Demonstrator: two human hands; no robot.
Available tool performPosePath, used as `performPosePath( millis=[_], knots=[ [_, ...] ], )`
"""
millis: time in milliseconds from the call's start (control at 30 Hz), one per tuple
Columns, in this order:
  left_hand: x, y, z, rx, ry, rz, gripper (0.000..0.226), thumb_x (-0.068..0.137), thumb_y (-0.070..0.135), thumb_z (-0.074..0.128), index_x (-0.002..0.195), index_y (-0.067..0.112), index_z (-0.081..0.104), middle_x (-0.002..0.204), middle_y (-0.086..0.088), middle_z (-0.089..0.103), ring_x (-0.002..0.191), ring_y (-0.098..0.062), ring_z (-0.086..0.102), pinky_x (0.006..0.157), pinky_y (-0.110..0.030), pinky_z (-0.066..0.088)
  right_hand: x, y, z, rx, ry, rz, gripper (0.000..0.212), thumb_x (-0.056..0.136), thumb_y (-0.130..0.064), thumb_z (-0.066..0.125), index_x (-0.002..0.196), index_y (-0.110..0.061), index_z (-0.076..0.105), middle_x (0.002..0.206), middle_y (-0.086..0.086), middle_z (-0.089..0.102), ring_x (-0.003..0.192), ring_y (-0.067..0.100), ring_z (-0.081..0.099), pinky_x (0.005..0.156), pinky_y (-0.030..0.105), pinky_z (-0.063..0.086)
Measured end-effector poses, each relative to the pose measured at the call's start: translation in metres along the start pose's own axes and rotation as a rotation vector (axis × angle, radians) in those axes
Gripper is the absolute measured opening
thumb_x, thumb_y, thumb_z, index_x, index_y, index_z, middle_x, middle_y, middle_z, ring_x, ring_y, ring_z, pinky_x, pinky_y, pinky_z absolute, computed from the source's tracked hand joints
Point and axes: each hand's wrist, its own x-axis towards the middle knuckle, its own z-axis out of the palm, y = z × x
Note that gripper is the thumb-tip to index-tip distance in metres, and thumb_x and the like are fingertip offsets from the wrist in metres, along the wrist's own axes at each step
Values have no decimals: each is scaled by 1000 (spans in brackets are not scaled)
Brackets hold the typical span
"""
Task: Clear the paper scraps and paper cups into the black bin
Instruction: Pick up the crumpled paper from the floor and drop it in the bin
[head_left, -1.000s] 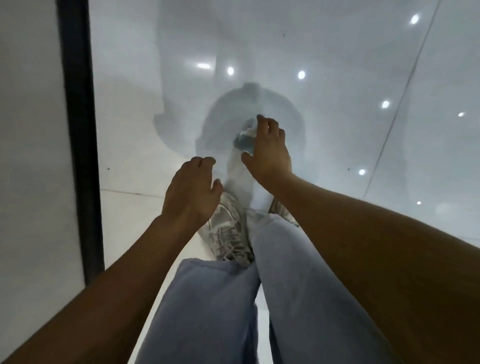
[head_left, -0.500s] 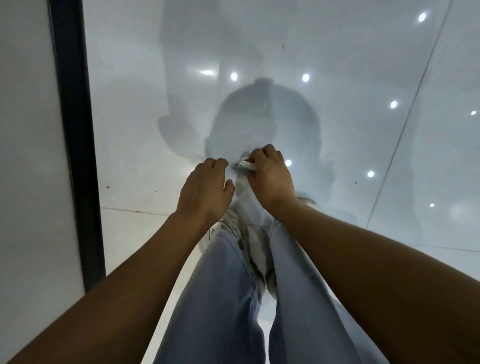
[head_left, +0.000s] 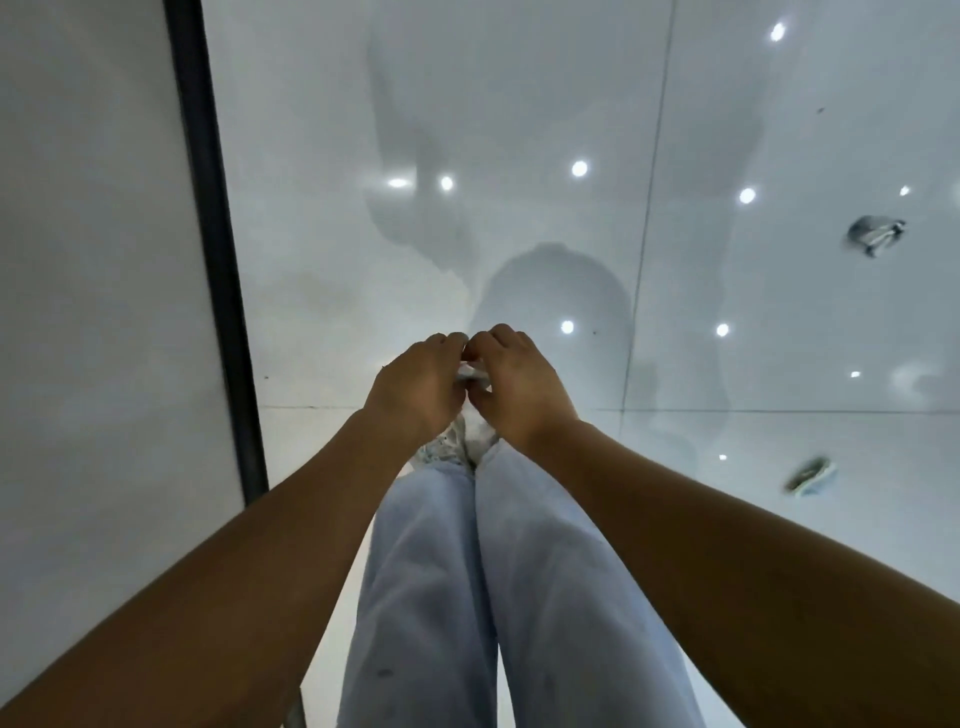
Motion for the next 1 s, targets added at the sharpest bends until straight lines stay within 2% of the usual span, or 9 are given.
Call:
performPosePath(
  millis=[67, 233, 367, 467, 567, 767, 867, 1000],
  knots=[
    [-17, 24, -12, 21, -10, 18, 19, 92, 15, 52, 110, 11, 56, 105, -6, 61, 94, -23, 59, 80, -36, 49, -23, -10, -23, 6, 11, 29, 27, 88, -10, 57, 115, -7, 59, 112, 8, 56, 103, 23, 50, 82, 38, 47],
    [-46, 82, -30, 149, -50, 64, 15, 92, 15, 50, 105, 12, 55, 103, -4, 61, 91, -24, 59, 76, -34, 47, -72, -14, -72, 7, 31, 114, 29, 90, -11, 55, 118, -10, 53, 115, 6, 54, 106, 21, 50, 83, 34, 48],
    [-65, 125, -33, 292, -66, 111, 18, 91, 15, 50, 109, 14, 54, 111, -2, 60, 99, -25, 59, 81, -36, 49, -118, 4, -100, 18, 89, 245, 41, 87, -7, 59, 125, -15, 47, 118, 4, 52, 107, 20, 50, 76, 29, 45],
    [-83, 163, -30, 414, -116, 183, 21, 92, 18, 53, 112, 15, 53, 115, -2, 59, 102, -25, 59, 83, -37, 50, -163, 23, -115, 60, 143, 365, 42, 87, -8, 59, 127, -13, 46, 121, 6, 52, 107, 24, 50, 79, 31, 47],
    [-100, 206, -19, 544, -160, 292, 20, 92, 17, 52, 112, 16, 52, 112, -2, 58, 99, -23, 58, 80, -36, 50, -211, 51, -124, 105, 194, 518, 43, 87, -10, 58, 128, -13, 45, 122, 8, 51, 109, 26, 51, 88, 36, 50],
    [-119, 298, 35, 750, -181, 533, 25, 93, 16, 50, 117, 17, 49, 110, -2, 56, 98, -20, 56, 67, -25, 37, -302, 128, -132, 220, 314, 804, 43, 88, -13, 56, 129, -13, 44, 123, 8, 50, 112, 28, 49, 90, 42, 49],
    [-118, 342, 72, 815, -176, 618, 25, 93, 14, 47, 118, 16, 48, 110, -3, 55, 97, -20, 55, 66, -25, 36, -339, 175, -133, 256, 354, 878, 44, 87, -11, 56, 129, -13, 44, 123, 9, 49, 109, 28, 49, 86, 38, 49],
    [-111, 398, 124, 825, -161, 655, 27, 90, 9, 45, 116, 14, 50, 107, -3, 55, 95, -21, 53, 71, -31, 44, -379, 239, -134, 279, 377, 907, 48, 88, -12, 55, 134, -14, 41, 129, 9, 46, 110, 28, 47, 85, 35, 44]
  ],
)
